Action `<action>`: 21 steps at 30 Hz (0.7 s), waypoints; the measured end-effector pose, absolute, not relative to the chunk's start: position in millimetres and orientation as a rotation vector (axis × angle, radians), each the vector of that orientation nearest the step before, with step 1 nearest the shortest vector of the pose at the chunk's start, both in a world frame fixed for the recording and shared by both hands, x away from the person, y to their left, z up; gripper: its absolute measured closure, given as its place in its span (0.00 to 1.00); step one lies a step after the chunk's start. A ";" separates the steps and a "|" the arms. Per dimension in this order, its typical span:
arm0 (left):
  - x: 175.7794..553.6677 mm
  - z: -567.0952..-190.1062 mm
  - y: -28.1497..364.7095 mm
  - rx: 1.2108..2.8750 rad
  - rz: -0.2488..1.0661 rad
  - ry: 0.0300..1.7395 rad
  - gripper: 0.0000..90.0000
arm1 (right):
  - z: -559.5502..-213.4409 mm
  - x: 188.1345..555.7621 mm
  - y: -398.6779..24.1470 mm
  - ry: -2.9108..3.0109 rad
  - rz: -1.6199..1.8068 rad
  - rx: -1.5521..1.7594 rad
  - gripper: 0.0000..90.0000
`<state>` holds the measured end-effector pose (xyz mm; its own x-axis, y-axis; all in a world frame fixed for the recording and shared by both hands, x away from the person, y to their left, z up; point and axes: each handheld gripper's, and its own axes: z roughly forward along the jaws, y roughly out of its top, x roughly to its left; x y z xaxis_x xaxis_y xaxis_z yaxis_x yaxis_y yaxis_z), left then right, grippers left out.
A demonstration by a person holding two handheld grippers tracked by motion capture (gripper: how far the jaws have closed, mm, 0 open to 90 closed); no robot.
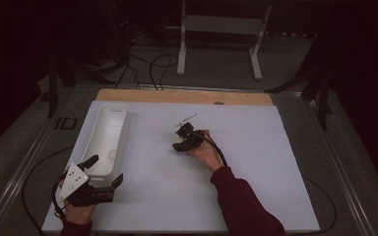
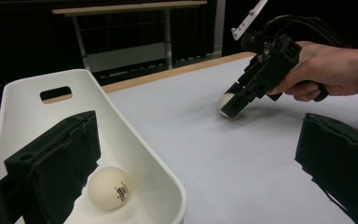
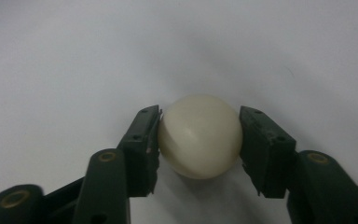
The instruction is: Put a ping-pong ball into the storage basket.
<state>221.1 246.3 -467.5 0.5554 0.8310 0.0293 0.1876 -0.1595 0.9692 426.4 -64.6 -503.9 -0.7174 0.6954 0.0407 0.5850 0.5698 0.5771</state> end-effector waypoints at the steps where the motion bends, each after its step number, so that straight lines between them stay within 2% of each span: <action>1: 221.1 -467.5 246.3 1.666 0.714 0.866 0.00 | -503.3 426.3 -64.9 2.608 0.856 1.076 0.56; 21: 221.1 -467.5 246.0 1.667 0.714 0.864 0.00 | -494.4 423.7 -67.1 2.605 0.877 1.050 0.56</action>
<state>221.1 246.0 -467.5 0.5565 0.8303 0.0307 0.1864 -0.1608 0.9692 423.7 -67.1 -494.4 -0.7280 0.6847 0.0351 0.5665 0.5719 0.5933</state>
